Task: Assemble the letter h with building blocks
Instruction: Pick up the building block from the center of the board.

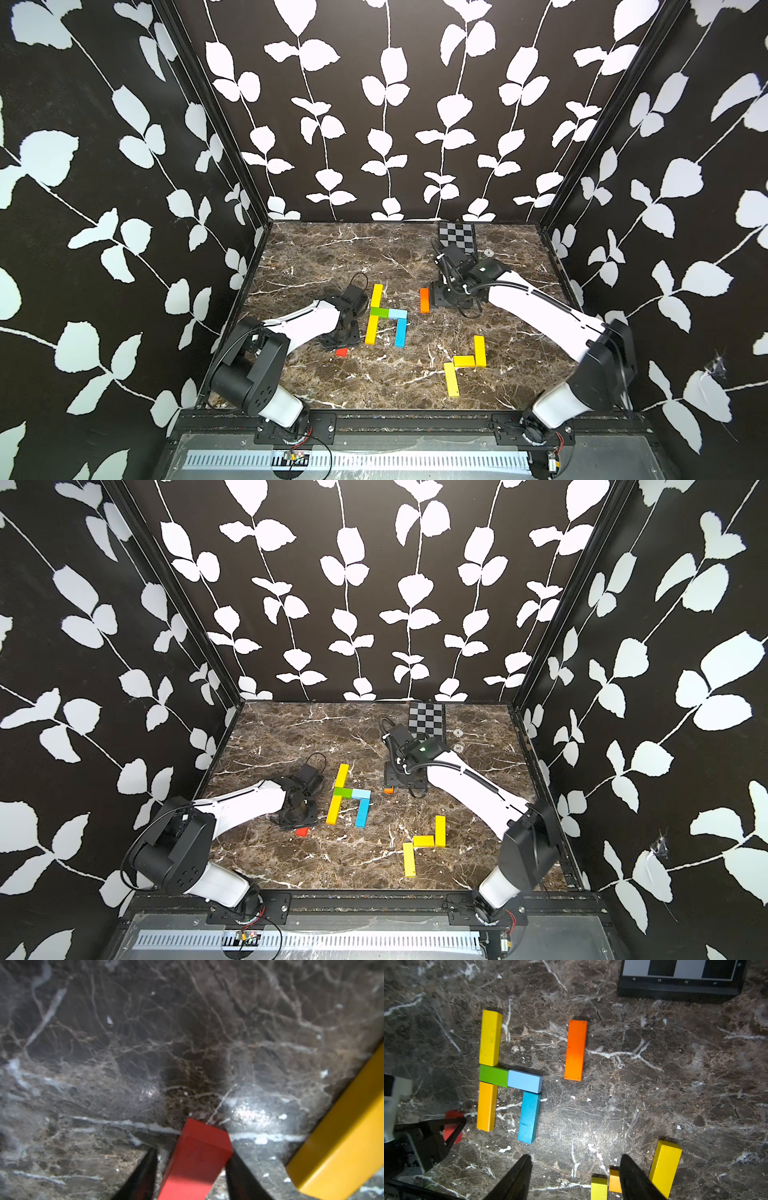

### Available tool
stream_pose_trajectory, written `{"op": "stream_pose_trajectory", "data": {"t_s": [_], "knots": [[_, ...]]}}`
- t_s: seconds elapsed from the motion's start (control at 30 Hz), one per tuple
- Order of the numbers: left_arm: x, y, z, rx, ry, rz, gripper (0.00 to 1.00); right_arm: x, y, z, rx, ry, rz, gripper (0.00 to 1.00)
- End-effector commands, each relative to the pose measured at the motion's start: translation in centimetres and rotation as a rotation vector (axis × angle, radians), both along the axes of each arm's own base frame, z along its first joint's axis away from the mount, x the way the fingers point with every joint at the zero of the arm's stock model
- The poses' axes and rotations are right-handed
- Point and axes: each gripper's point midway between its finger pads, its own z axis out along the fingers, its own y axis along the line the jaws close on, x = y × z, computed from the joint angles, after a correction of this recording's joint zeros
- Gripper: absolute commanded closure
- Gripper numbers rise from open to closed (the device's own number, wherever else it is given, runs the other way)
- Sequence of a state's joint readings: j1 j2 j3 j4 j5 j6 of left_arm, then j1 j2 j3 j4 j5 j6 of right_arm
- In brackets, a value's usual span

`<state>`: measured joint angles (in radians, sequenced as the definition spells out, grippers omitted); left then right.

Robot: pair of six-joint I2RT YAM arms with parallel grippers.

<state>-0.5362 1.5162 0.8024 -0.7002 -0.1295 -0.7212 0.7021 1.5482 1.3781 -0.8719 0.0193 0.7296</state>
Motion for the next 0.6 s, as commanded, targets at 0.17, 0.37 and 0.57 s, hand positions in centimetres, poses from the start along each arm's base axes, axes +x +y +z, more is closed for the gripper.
{"op": "stream_pose_trajectory", "data": {"t_s": [0.17,0.37,0.57], "knots": [[-0.3,2.2,1.5,0.087,-0.024,0.018,0.74,-0.8,-2.2,1.9,0.039,-0.047,-0.072,0.35],[3.2,-0.8,9.8,0.012,-0.212,-0.120,0.81,-1.9,-6.0,1.6,0.065,-0.042,-0.160,0.35],[4.7,-11.9,13.0,-0.146,-0.273,-0.413,0.84,-3.6,-10.8,0.0,0.086,0.000,-0.273,0.36]]}}
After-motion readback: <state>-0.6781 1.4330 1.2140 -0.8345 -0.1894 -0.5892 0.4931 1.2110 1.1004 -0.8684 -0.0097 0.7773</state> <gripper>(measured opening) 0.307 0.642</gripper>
